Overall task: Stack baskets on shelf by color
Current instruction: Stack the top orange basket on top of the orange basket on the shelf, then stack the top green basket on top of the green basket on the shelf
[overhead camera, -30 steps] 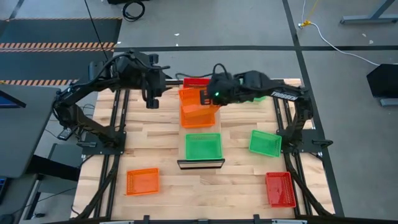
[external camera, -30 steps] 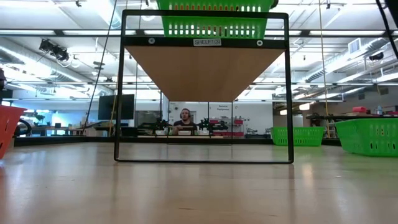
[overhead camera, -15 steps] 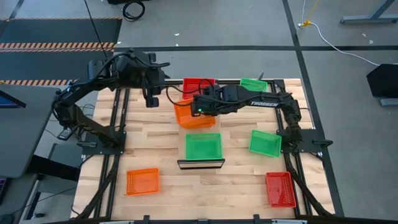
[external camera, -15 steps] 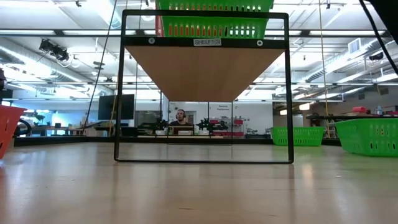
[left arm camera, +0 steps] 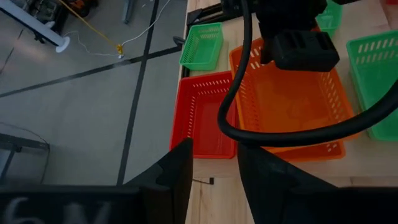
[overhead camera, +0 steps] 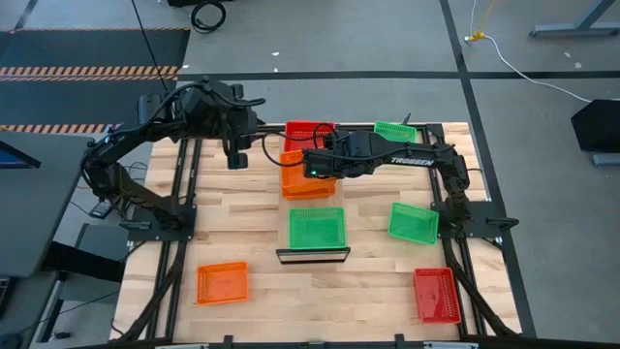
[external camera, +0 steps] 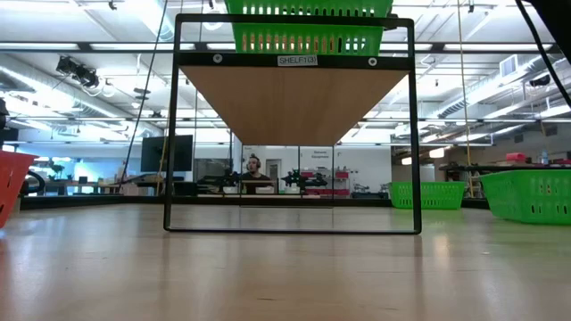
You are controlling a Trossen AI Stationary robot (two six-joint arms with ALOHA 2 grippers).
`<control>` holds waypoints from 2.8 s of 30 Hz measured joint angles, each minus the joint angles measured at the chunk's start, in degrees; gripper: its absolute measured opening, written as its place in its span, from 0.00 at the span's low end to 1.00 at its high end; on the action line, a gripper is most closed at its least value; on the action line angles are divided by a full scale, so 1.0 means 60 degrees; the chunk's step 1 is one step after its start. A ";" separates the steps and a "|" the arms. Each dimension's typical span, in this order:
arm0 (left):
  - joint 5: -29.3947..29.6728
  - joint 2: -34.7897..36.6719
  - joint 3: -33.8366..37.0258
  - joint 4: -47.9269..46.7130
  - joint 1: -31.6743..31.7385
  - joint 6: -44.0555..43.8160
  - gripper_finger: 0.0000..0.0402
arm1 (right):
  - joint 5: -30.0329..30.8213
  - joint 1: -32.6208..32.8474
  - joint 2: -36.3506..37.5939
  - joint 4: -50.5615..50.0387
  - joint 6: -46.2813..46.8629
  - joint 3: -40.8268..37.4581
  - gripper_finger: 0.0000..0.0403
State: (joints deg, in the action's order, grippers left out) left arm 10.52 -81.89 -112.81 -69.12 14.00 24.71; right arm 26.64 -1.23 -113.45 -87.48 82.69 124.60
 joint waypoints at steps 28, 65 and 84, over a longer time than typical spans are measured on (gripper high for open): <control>-0.0118 -0.0004 0.0007 0.0069 0.0004 -0.0722 0.33 | -0.0074 0.0026 0.0004 0.0306 0.0712 0.0000 0.14; -0.0320 -0.0011 0.0007 0.0057 -0.0004 -0.0847 0.33 | 0.0038 0.0062 0.0662 -0.0329 0.0231 -0.0532 0.36; -0.0304 -0.0004 0.0392 -0.0949 0.0000 -0.4277 0.33 | -0.0390 -0.3311 0.4348 -0.0425 -0.1731 -0.5025 0.35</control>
State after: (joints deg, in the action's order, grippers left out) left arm 8.70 -81.91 -110.46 -74.82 14.00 -0.95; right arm 24.30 -21.10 -87.36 -90.03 72.30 94.45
